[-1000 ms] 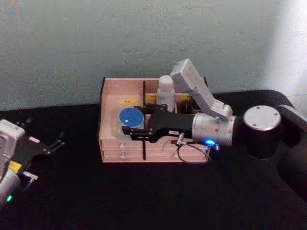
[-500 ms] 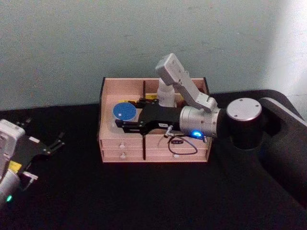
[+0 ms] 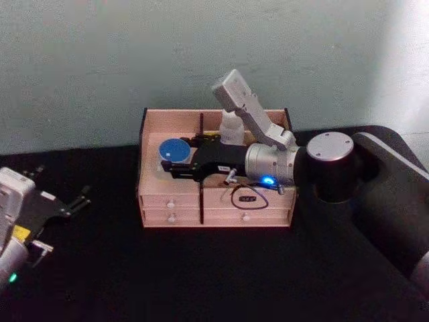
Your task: Pick up the facial cleanser and watermelon frost from the table and place them into the tiered storage box.
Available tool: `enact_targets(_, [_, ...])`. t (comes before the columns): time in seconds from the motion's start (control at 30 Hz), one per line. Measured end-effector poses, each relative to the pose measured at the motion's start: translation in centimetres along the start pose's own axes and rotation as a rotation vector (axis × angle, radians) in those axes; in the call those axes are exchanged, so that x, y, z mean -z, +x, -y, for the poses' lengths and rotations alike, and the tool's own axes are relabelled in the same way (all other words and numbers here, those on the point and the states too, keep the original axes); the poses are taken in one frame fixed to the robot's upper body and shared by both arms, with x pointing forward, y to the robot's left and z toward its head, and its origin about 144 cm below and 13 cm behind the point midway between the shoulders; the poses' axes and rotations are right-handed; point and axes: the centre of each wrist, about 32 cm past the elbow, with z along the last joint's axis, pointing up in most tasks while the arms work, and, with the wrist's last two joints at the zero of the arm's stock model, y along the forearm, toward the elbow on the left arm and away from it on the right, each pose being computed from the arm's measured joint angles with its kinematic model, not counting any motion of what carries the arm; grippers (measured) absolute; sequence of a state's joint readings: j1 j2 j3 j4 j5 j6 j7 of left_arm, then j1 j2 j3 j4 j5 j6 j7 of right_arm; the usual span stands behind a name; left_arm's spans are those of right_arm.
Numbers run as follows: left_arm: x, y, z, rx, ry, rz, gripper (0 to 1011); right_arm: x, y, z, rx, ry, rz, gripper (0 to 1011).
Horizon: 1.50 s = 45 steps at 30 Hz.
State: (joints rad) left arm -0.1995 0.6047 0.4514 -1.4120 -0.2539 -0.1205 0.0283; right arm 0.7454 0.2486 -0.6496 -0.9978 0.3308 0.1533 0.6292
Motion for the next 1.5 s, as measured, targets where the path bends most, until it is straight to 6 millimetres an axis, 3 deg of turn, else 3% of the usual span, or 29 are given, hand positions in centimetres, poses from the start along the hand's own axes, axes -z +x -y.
enact_targets(0.8, [0.0, 0.0, 0.0, 0.0, 0.0, 0.0, 1001, 0.14, 0.23, -0.27, 0.018, -0.012, -0.015, 729])
enact_targets(0.9, [0.0, 0.0, 0.0, 0.0, 0.0, 0.0, 1001, 0.11, 0.23, -0.27, 0.018, -0.01, -0.014, 765])
enact_targets(1.13, [0.0, 0.0, 0.0, 0.0, 0.0, 0.0, 1001, 0.12, 0.21, -0.26, 0.016, -0.01, -0.014, 980])
enact_targets(1.5, [0.0, 0.0, 0.0, 0.0, 0.0, 0.0, 1001, -0.06, 0.06, 0.12, 0.027, 0.012, -0.002, 1002])
